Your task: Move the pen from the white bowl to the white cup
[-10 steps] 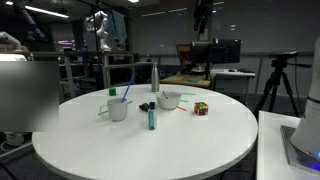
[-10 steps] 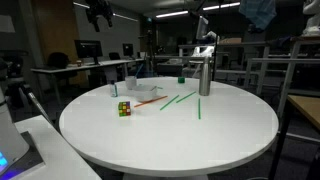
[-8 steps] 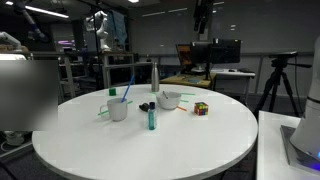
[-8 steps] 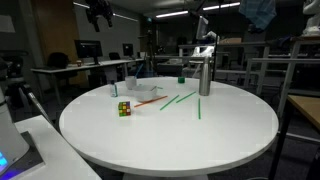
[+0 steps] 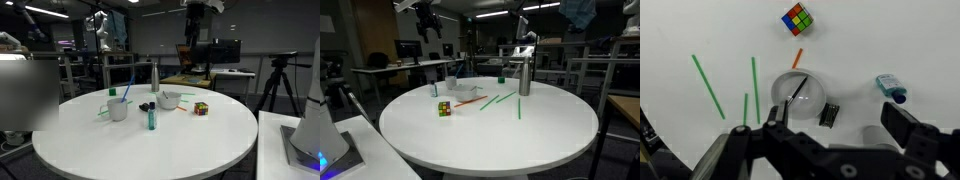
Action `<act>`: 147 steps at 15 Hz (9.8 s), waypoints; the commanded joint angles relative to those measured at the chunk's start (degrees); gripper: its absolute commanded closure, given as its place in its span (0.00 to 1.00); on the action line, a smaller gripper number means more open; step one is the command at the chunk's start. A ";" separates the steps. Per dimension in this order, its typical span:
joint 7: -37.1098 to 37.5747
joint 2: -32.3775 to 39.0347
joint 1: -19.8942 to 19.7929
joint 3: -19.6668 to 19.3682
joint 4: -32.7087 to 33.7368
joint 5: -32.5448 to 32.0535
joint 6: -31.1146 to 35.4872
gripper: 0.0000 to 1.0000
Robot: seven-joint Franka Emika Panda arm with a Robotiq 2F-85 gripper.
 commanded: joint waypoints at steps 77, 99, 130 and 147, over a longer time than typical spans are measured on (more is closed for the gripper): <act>22.84 48.45 -1.47 -8.47 22.37 8.91 26.45 0.00; 17.21 52.33 -3.01 -6.95 23.59 12.67 24.44 0.00; 17.63 52.75 -2.30 -7.58 24.87 11.74 23.65 0.98; 20.90 47.95 -0.83 -8.72 31.09 10.17 14.84 0.98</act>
